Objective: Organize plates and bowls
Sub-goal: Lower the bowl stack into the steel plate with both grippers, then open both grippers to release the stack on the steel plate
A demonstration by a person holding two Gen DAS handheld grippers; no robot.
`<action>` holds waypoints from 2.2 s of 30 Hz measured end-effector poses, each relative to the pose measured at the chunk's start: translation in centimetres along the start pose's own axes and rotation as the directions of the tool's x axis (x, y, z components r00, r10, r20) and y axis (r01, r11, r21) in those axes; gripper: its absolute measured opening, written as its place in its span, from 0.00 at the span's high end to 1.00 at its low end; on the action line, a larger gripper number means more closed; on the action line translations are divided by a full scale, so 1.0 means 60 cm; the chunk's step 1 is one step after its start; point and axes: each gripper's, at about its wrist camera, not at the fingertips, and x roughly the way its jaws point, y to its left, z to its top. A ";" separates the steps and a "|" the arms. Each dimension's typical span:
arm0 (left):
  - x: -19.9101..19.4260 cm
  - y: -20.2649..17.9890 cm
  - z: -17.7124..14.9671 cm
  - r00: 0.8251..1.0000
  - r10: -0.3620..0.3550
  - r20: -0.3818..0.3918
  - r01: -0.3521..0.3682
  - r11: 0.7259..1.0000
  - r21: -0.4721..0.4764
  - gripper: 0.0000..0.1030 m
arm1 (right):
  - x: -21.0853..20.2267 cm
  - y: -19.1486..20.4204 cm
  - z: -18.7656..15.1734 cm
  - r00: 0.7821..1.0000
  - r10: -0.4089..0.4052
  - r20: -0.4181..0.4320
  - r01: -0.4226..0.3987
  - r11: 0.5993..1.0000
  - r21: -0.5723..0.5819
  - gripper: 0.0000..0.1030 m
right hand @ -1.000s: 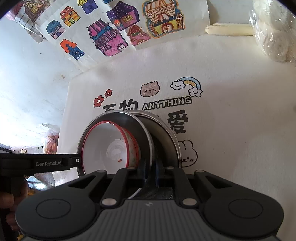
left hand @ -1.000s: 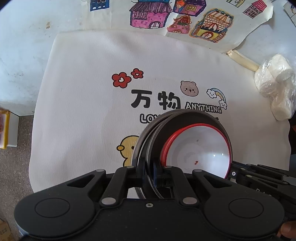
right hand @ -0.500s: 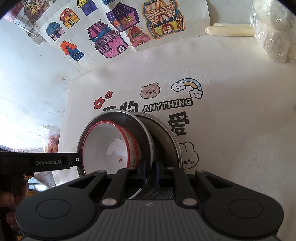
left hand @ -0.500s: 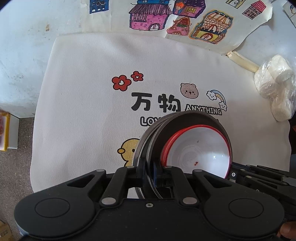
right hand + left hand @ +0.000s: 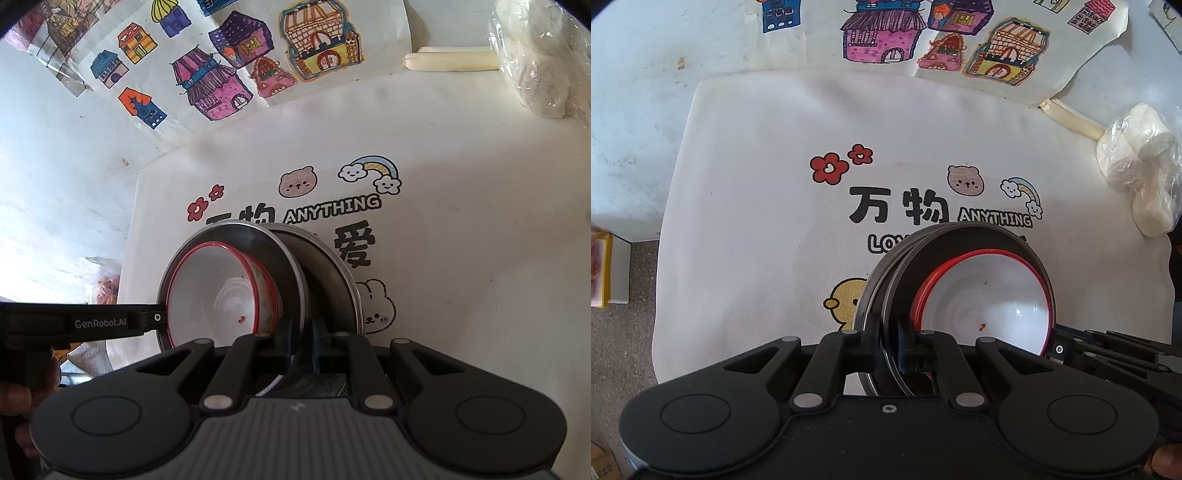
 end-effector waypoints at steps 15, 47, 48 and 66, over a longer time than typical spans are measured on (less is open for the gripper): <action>-0.005 -0.003 0.001 1.000 0.008 0.015 -0.008 1.000 0.007 0.92 | -0.009 0.003 -0.003 1.000 -0.015 0.027 0.015 1.000 -0.005 0.86; -0.032 0.009 -0.009 0.995 0.055 0.089 -0.056 0.998 0.008 0.57 | -0.026 0.008 -0.010 0.990 -0.088 0.110 0.088 0.996 0.009 0.67; -0.034 0.010 -0.010 0.994 0.055 0.095 -0.056 0.998 0.006 0.52 | -0.027 0.009 -0.010 0.990 -0.091 0.113 0.091 0.996 0.005 0.66; -0.086 0.018 -0.070 0.967 0.113 0.229 -0.108 0.994 -0.035 0.14 | -0.083 0.037 -0.036 0.973 -0.123 0.196 0.142 0.986 -0.088 0.33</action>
